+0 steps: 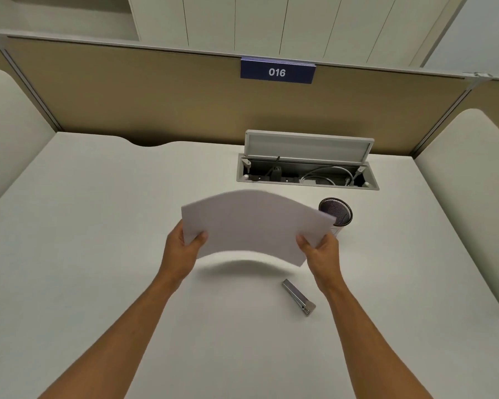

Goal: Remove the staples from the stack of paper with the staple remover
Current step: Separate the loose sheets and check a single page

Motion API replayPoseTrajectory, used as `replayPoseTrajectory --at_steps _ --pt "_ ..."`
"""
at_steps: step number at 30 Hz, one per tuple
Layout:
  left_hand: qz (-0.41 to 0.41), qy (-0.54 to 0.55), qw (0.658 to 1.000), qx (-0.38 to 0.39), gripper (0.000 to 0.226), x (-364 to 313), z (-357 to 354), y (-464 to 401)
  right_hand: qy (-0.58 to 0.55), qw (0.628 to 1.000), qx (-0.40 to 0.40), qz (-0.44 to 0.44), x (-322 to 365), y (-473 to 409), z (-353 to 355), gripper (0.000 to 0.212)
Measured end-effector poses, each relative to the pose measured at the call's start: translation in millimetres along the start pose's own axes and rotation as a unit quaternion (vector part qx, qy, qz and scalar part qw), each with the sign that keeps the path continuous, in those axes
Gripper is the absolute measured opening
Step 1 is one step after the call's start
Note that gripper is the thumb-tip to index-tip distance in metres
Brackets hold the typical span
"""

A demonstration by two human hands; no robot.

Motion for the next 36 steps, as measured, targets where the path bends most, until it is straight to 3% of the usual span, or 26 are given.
replayPoseTrajectory --at_steps 6,13,19,28,33,36 --pt "0.063 0.009 0.997 -0.035 0.027 41.0 -1.1 14.8 0.018 0.998 0.008 -0.052 -35.3 11.7 -4.1 0.042" --pt "-0.03 -0.005 0.998 -0.06 0.023 17.1 -6.8 6.3 0.021 0.999 -0.027 -0.012 -23.7 -0.6 -3.1 0.038" --pt "0.03 0.009 0.998 -0.052 0.028 43.8 -13.7 11.8 0.064 0.994 -0.027 -0.086 -56.5 11.4 -3.0 0.035" --pt "0.063 0.011 0.997 -0.045 0.014 38.9 -13.4 1.2 0.089 0.991 -0.042 -0.087 -50.5 2.3 2.5 0.035" --pt "0.075 0.066 0.992 -0.071 0.011 37.6 -12.8 5.8 0.078 0.991 -0.07 -0.081 -41.2 9.1 12.8 0.039" --pt "0.073 0.146 0.984 -0.072 0.019 34.6 -17.9 10.9 0.043 0.989 -0.117 -0.085 -39.1 20.5 13.1 0.059"
Point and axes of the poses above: each hand's wrist, its own y-axis away from the middle knuckle, its own z-axis out of the back of the hand, x = y × z, the point moved 4 cm from there along -y, towards the middle knuckle, and after that the axes turned 15 degrees about x, right-handed, at the moved point
